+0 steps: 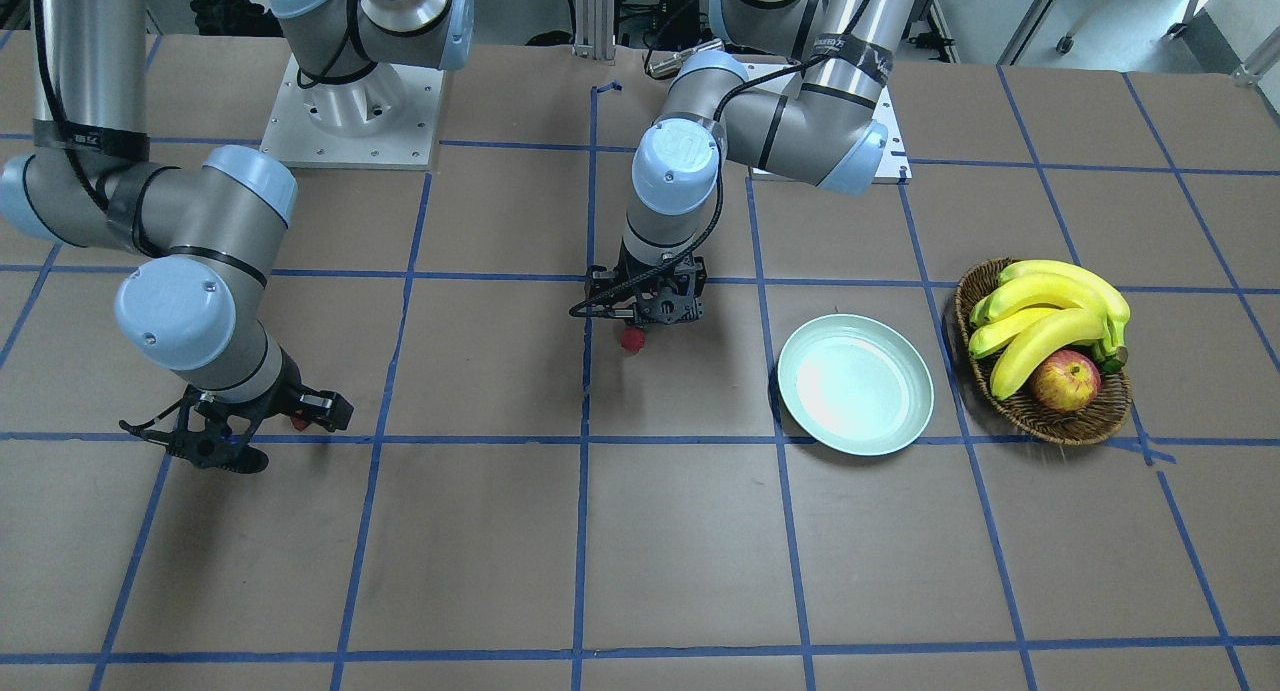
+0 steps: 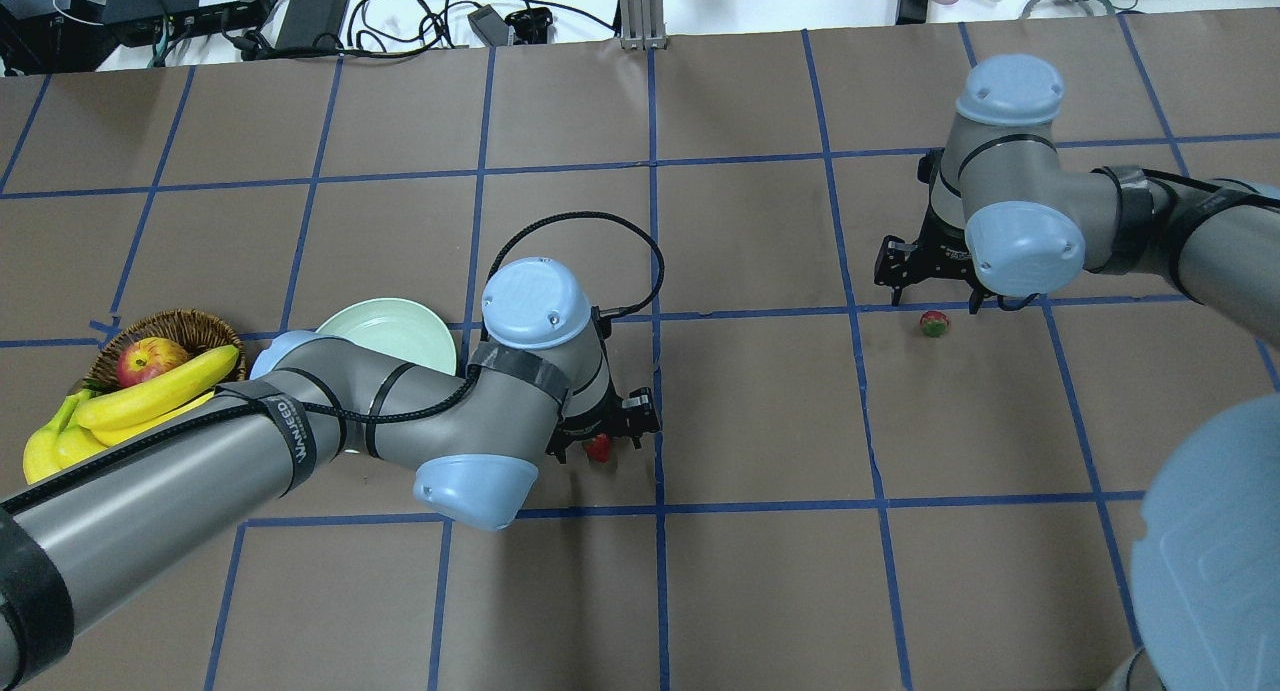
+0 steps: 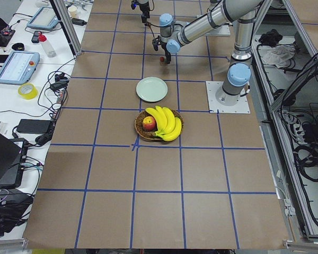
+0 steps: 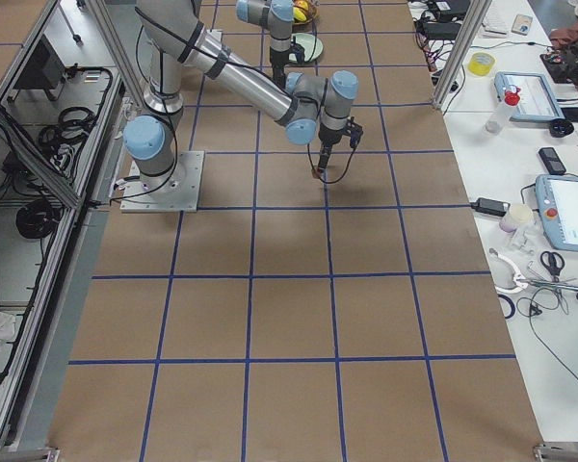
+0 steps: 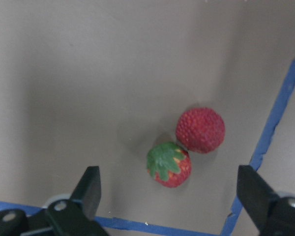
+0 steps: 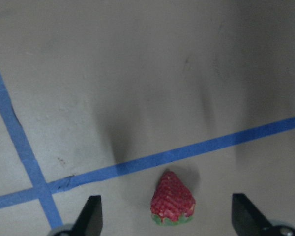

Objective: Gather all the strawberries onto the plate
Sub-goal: 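Grasp a strawberry with the left gripper while the right gripper grasps the third, then drop a strawberry into the plate with the left gripper while the right stages the third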

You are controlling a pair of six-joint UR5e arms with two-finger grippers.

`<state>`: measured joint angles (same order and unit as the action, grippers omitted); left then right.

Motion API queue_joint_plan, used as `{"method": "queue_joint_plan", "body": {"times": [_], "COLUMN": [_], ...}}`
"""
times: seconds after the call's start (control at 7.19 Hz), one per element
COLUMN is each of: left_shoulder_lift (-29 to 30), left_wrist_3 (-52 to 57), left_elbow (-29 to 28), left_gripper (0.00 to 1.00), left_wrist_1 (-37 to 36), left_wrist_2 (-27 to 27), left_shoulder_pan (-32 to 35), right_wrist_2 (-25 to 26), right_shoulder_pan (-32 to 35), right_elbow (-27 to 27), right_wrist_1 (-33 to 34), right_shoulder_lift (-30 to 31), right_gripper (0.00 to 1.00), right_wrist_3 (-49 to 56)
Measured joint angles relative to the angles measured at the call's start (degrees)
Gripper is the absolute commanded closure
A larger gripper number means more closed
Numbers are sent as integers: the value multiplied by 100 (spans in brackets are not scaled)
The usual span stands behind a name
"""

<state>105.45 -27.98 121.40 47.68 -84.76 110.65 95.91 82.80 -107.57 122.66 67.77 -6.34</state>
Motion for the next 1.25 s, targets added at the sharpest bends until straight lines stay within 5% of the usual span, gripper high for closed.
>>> {"method": "queue_joint_plan", "body": {"times": [0.14, 0.42, 0.83, 1.11, 1.25], "left_shoulder_lift": [11, 45, 92, 100, 107], "left_wrist_3": [210, 489, 619, 692, 701], "left_elbow": [61, 94, 32, 7, 9], "left_gripper": [21, 37, 47, 62, 90], "left_wrist_1": [-9, -77, -150, -157, -156], "left_wrist_2": [54, 83, 71, 73, 70], "left_shoulder_pan": [5, -18, -45, -149, -176], "right_wrist_2": [0, -2, -7, -13, -17], "right_shoulder_pan": [-4, -9, -16, -18, -18], "right_elbow": [-70, -145, -167, -166, -150], "right_wrist_1": [8, 11, 19, 19, 15], "right_shoulder_lift": [-20, -33, -39, -31, -13], "right_gripper": [23, 25, 100, 100, 100], "right_wrist_3": [-1, -7, -10, -12, -11]}}
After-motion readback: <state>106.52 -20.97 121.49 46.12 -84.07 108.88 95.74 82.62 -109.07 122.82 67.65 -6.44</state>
